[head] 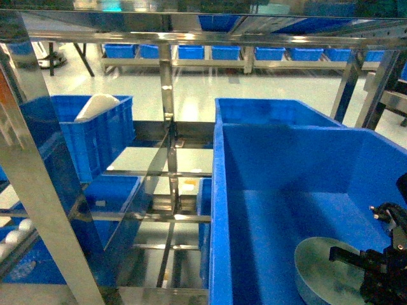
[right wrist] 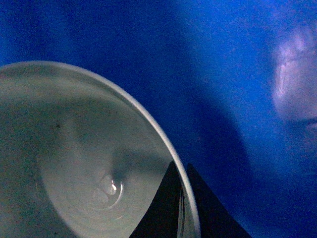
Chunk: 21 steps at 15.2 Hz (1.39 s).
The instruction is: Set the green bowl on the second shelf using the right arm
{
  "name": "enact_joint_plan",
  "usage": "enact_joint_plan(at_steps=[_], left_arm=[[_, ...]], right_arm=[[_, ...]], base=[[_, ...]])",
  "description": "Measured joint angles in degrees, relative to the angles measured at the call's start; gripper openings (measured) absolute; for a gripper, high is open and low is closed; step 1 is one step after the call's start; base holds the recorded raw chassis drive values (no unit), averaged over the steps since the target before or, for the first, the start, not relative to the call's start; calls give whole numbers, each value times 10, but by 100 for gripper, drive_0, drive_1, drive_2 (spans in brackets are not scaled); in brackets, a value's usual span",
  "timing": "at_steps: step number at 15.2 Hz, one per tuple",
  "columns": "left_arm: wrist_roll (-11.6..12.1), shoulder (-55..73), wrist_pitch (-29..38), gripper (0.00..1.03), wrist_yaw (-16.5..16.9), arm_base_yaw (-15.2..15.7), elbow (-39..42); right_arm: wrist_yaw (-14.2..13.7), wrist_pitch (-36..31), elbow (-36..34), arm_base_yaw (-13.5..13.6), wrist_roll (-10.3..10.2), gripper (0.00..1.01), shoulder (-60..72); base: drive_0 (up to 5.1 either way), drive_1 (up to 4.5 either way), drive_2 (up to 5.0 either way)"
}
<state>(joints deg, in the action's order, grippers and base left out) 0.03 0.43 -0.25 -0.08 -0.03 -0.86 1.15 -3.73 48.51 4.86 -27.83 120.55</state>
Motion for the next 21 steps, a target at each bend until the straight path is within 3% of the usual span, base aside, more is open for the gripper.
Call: enact_joint_plan(at_steps=[1, 3, 6, 9, 12, 14, 15, 19, 21], left_arm=[[0, 0, 0, 98, 0, 0, 0], [0, 0, 0, 98, 0, 0, 0], [0, 0, 0, 98, 0, 0, 0], [0, 0, 0, 98, 0, 0, 0], [0, 0, 0, 98, 0, 0, 0], [0, 0, 0, 98, 0, 0, 0], [0, 0, 0, 98, 0, 0, 0], [0, 0, 0, 98, 0, 0, 0], [0, 0, 0, 98, 0, 0, 0]], right_arm=[[6, -4, -1, 2, -14, 2, 1], [12, -40, -14, 5, -19, 5, -16], [-15, -102, -46, 8, 0, 34, -72], [-45, -158, -100, 21, 42, 67, -140], [-108, -180, -186, 53, 73, 99, -268], [-167, -184, -237, 57, 101, 98, -386], [-192, -150, -253, 56, 115, 98, -457], [-224, -20, -292, 45, 157, 98, -684], [-230, -34, -305, 58, 190, 98, -761]], base=[[0, 0, 0], [0, 0, 0], [0, 0, 0], [0, 0, 0], [0, 0, 0], [0, 0, 0], [0, 0, 0], [0, 0, 0], [0, 0, 0]])
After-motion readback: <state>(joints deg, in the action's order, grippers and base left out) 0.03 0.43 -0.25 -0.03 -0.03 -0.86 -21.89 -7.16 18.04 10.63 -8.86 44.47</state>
